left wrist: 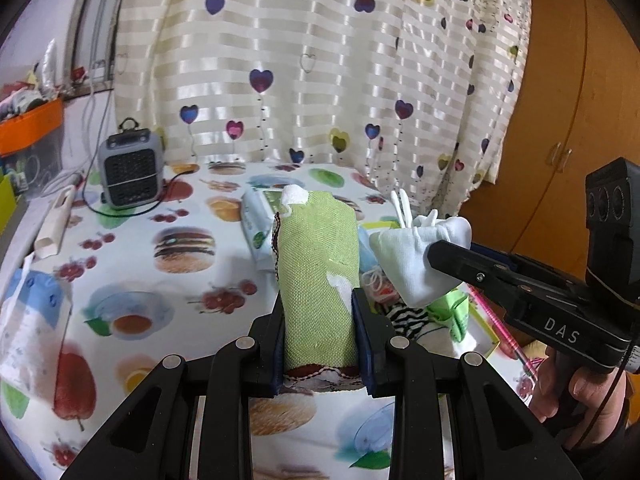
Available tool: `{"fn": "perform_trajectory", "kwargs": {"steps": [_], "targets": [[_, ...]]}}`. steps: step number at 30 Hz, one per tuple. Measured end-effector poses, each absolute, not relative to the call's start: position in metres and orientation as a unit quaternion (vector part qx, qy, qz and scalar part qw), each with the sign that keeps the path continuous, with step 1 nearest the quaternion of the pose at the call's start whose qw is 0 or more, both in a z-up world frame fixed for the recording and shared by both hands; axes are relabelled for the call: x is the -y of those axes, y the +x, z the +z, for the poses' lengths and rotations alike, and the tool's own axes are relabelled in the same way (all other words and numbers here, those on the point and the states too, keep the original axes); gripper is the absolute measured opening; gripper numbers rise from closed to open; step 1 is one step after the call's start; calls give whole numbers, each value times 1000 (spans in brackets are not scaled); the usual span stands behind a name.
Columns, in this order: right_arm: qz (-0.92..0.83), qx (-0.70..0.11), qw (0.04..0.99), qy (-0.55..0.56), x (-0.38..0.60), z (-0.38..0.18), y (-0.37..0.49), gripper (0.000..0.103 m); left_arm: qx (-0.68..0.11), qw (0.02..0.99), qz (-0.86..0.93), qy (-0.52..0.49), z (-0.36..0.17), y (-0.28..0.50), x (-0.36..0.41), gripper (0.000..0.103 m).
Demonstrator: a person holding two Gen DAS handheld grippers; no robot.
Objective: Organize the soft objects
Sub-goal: 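Carry the green towel and white glove over the white box with both tools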
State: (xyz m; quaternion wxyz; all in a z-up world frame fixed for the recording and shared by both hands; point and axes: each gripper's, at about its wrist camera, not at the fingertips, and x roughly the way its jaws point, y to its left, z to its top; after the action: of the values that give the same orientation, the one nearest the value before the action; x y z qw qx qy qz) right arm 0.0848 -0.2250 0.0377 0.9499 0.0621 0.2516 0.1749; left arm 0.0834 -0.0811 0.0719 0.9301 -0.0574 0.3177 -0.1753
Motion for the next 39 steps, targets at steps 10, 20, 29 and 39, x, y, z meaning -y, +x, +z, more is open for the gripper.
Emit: {"fn": "perform_trajectory", "kwargs": {"steps": [10, 20, 29, 39], "targets": [[130, -249, 956, 88, 270, 35, 97, 30, -321, 925, -197, -56, 72, 108, 104, 27], [105, -263, 953, 104, 300, 24, 124, 30, -337, 917, -210, -48, 63, 135, 127, 27], [112, -306, 940, 104, 308, -1, 163, 30, -362, 905, -221, -41, 52, 161, 152, 27], [111, -353, 925, 87, 309, -26, 205, 30, -366, 904, -218, -39, 50, 180, 161, 27]]}}
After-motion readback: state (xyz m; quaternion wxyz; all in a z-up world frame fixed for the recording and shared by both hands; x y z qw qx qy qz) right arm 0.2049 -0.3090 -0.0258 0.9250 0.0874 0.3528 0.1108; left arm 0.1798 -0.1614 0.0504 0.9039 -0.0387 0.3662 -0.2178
